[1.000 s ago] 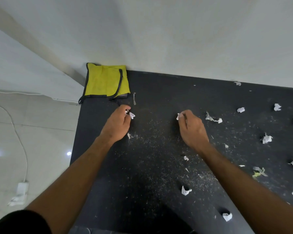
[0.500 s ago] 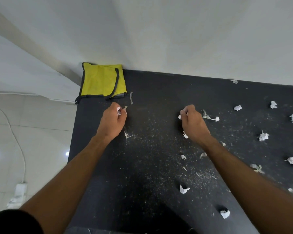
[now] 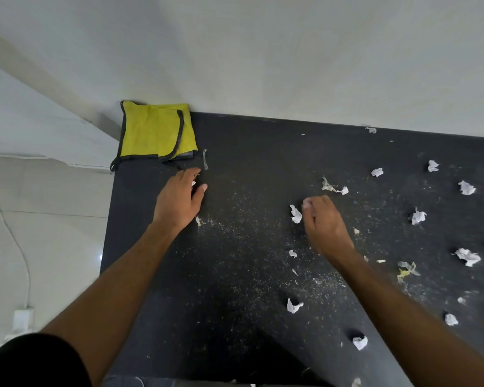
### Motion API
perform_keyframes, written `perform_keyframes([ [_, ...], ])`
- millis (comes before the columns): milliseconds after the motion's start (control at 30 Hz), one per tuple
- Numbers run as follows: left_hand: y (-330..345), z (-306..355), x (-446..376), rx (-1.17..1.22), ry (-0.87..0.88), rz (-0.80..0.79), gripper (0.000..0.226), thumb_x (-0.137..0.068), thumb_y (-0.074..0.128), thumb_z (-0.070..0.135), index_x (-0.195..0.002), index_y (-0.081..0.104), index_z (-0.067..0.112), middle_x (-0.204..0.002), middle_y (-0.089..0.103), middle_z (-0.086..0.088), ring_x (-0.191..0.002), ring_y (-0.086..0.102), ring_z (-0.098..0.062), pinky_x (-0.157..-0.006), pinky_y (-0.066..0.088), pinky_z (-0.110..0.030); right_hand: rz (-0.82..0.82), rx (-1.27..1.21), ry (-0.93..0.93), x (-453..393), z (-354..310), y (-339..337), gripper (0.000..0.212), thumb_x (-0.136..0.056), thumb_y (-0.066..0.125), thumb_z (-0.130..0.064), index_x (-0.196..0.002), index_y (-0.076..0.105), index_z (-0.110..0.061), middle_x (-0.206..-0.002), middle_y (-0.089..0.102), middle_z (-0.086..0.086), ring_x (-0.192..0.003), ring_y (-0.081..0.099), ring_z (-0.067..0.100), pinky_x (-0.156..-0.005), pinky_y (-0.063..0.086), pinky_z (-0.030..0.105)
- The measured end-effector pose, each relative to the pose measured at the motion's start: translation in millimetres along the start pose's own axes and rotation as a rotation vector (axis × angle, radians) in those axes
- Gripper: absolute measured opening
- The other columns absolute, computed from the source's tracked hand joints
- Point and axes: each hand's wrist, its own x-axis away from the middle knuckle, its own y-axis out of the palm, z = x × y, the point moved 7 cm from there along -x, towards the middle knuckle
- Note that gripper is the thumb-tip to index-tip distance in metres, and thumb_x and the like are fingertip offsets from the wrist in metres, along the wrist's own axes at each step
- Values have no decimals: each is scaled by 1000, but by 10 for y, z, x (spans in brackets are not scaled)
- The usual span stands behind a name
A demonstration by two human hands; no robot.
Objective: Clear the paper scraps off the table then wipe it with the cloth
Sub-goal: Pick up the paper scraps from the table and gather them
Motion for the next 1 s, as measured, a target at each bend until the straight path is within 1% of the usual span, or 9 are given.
perform_keyframes([
  [67, -16, 9, -27, 6, -5, 37, 24, -104, 54, 31, -120, 58, 14, -110, 63, -7, -96, 61, -26, -78, 55, -47, -77, 109, -34, 45, -38, 167, 31, -106, 49, -36, -120, 55, -9, -115, 50, 6, -90, 56, 21, -80, 53, 40],
  [167, -28, 3, -65, 68, -56, 45, 16, -105, 52, 23, -102, 59, 9, -100, 60, -8, -88, 59, -26, -76, 52, -47, -94, 170, -67, 71, -65, 289, 24, -107, 44, -25, -119, 51, -5, -116, 48, 11, -85, 57, 28, -75, 54, 48],
  [267, -52, -27, -98, 110, -126, 37, 14, -105, 52, 22, -104, 58, 9, -100, 61, -6, -88, 61, -26, -72, 47, -40, -71, 153, -53, 54, -68, 260, 25, -110, 33, -22, -113, 51, -5, -108, 49, 10, -80, 53, 28, -72, 52, 48],
  [400, -108, -41, -95, 122, -152, 35, 21, -103, 57, 21, -119, 60, 7, -109, 65, -9, -96, 62, -25, -80, 52, -42, -56, 14, -43, 16, -157, 232, 21, -109, 39, -20, -107, 56, -8, -101, 55, 5, -85, 55, 23, -76, 49, 43],
  [500, -131, -99, -73, 75, -157, 69, 16, -102, 58, 20, -104, 64, 5, -100, 65, -9, -91, 62, -26, -74, 47, -35, -77, -152, -58, -118, -376, 290, 24, -106, 47, -18, -122, 63, -9, -109, 64, -3, -98, 61, 14, -84, 51, 29],
  [600, -140, -146, -60, 76, -160, 63, 17, -103, 57, 18, -95, 63, 4, -94, 61, -9, -84, 57, -23, -71, 44, -35, -143, -201, -141, -331, -732, 421, 31, -106, 46, -12, -129, 65, -11, -119, 64, -3, -103, 61, 9, -85, 42, 12],
  [767, -221, -202, -12, 205, -225, 66, 17, -104, 54, 19, -100, 61, 4, -91, 61, -6, -81, 58, -19, -69, 41, -29, -126, -148, -289, -778, -1391, 622, 24, -103, 46, -17, -100, 70, -11, -101, 68, 5, -92, 62, 17, -87, 52, 36],
  [900, -226, -300, 57, 323, -301, 46, 10, -102, 56, 14, -106, 62, 8, -93, 67, -2, -85, 65, -19, -72, 45, -25, -132, -27, -336, -1144, -1759, 850, 31, -97, 62, -40, -115, 66, -15, -108, 63, 6, -95, 62, 22, -85, 52, 38],
  [1000, -223, -277, 105, 371, -255, 14, 20, -105, 49, 13, -122, 59, 13, -106, 66, -2, -94, 61, -14, -77, 44, -23, -151, 83, -323, -1281, -1861, 1030, 36, -91, 70, -44, -110, 64, -15, -107, 61, 6, -93, 60, 24, -82, 52, 40],
])
